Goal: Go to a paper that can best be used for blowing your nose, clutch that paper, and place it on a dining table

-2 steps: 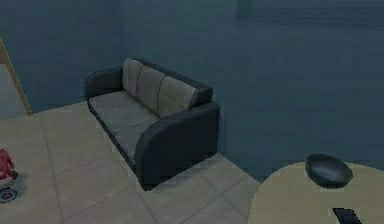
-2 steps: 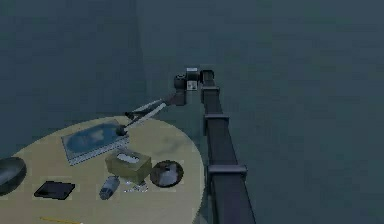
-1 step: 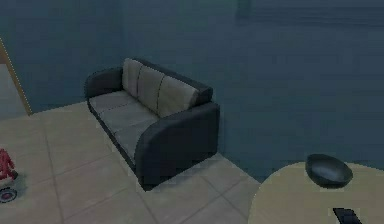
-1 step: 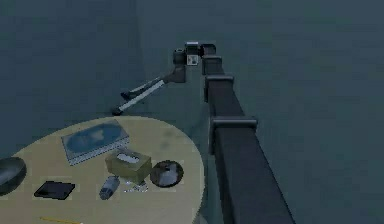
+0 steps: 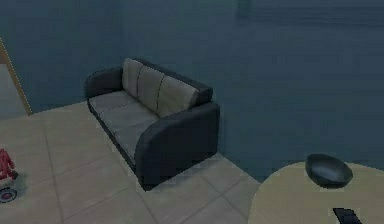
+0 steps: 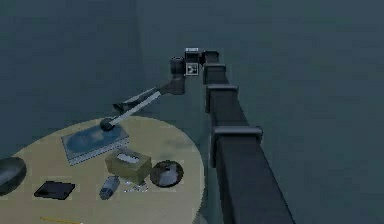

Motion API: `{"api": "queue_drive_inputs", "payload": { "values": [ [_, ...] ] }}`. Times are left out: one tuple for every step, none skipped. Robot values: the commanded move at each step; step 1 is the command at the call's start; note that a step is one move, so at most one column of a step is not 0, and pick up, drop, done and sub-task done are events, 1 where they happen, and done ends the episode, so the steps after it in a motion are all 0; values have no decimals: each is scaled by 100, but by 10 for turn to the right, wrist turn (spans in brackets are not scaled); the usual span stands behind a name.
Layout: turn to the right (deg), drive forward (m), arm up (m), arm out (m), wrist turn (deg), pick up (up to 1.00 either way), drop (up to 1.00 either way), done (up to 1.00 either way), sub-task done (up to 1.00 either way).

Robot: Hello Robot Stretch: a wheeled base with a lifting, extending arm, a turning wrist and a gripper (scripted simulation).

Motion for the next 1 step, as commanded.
{"api": "queue_drive_inputs", "payload": {
  "values": [
    [0, 0, 0, 0, 0, 0, 0, 100, 0]
  ]
}}
